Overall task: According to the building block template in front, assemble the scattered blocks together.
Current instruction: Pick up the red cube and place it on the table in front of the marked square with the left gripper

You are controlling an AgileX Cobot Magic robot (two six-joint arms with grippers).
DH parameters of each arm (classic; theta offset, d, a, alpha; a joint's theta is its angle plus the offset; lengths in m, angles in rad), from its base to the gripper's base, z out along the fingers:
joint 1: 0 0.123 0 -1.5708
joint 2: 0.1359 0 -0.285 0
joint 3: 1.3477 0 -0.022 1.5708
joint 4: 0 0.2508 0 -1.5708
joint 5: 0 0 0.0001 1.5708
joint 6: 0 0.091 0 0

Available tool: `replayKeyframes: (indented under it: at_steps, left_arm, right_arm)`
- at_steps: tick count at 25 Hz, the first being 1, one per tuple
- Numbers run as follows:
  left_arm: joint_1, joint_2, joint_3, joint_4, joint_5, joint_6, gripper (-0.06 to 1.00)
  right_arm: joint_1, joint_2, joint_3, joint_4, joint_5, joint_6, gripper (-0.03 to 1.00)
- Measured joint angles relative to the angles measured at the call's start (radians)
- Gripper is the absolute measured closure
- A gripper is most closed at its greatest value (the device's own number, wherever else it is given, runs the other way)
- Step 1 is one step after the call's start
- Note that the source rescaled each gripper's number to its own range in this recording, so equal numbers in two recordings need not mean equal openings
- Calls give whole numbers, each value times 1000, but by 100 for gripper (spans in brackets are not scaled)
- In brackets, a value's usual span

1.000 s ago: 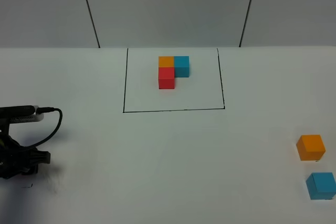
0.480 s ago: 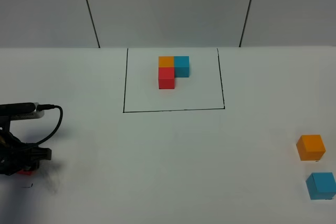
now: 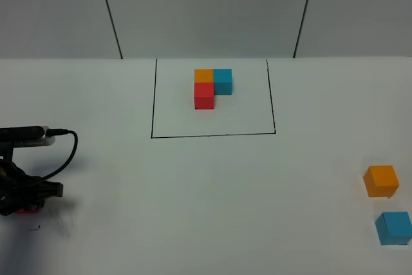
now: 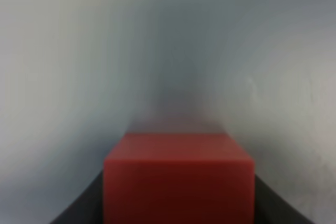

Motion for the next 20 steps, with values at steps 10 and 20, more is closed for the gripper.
replayKeyframes:
  at_steps: [10, 20]
  left_arm:
    - [0, 0, 0, 3, 5, 46, 94]
    - [-38, -114, -107, -21, 279, 135, 94]
  right_arm:
    - [0, 0, 0, 0, 0, 0, 45]
    - [0, 0, 0, 0, 0, 0, 45]
